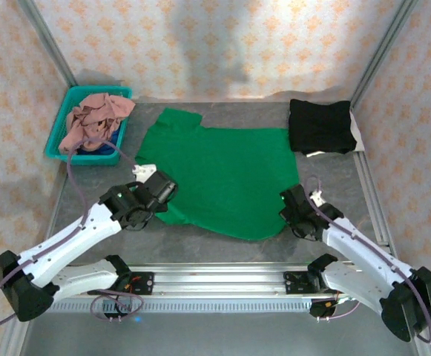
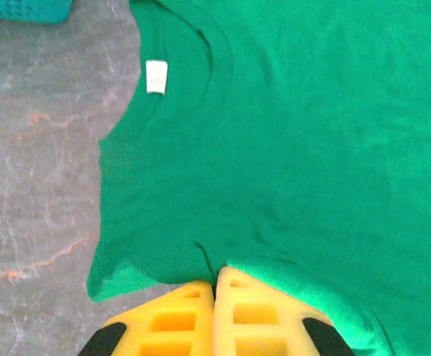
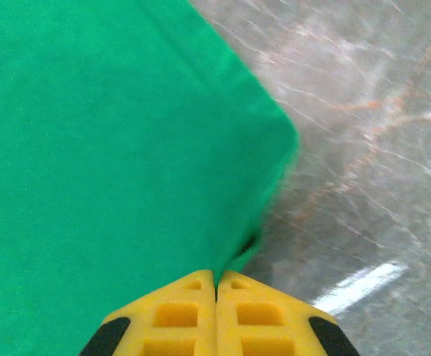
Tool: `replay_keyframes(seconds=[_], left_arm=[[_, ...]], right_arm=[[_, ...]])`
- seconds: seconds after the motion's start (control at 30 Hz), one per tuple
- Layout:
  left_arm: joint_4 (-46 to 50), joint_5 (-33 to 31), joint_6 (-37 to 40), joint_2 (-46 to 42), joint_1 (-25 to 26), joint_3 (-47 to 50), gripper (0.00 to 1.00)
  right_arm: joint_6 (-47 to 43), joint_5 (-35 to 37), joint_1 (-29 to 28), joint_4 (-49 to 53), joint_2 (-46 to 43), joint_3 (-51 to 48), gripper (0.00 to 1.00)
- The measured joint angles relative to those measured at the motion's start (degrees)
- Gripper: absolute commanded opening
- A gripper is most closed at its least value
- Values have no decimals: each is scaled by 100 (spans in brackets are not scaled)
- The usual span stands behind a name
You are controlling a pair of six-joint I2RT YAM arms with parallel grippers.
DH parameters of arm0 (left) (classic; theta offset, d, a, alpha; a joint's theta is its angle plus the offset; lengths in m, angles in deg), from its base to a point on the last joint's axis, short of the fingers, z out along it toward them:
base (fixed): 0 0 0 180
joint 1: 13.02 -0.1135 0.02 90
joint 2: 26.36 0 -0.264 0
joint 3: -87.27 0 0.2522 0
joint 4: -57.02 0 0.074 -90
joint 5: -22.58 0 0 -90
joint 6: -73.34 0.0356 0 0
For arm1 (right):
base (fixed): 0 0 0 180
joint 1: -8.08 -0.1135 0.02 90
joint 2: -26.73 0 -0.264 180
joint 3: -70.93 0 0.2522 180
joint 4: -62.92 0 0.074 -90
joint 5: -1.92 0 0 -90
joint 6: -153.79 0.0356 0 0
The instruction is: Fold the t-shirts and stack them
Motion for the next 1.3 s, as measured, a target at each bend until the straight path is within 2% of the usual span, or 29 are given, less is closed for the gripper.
replay_keyframes(seconds=[0.4, 0.77, 0.93, 1.03, 1.1, 1.13, 1.17, 1.23, 1.3], left_arm=[[-428, -125, 765, 1515, -1311, -702, 0], [-629, -131, 1158, 2894, -1690, -1589, 0], [-634, -170, 1263, 3320, -1891, -1751, 0], [-638, -164, 1311, 3613, -2074, -1875, 0], [-632, -166, 1373, 3840, -2177, -2000, 8], [-614, -170, 1421, 3950, -2212, -2087, 17], [-601, -175, 1480, 4081, -2247, -2201, 30], [-514, -284, 1552, 4310, -2284, -2448, 35], [-494, -363, 1628, 4496, -2315, -2664, 50]], right_arm=[[-1294, -267, 1069, -529, 1731, 1246, 0], [-1987, -433, 1478, -798, 3244, 2142, 0], [-2153, -437, 1552, -822, 3585, 2302, 0], [-2227, -422, 1591, -813, 3713, 2400, 4], [-2295, -372, 1615, -807, 3807, 2494, 8], [-2358, -337, 1626, -778, 3851, 2544, 9], [-2444, -260, 1635, -732, 3919, 2632, 12], [-2594, -52, 1635, -560, 4054, 2852, 25], [-2741, 210, 1635, -398, 4146, 3084, 27]])
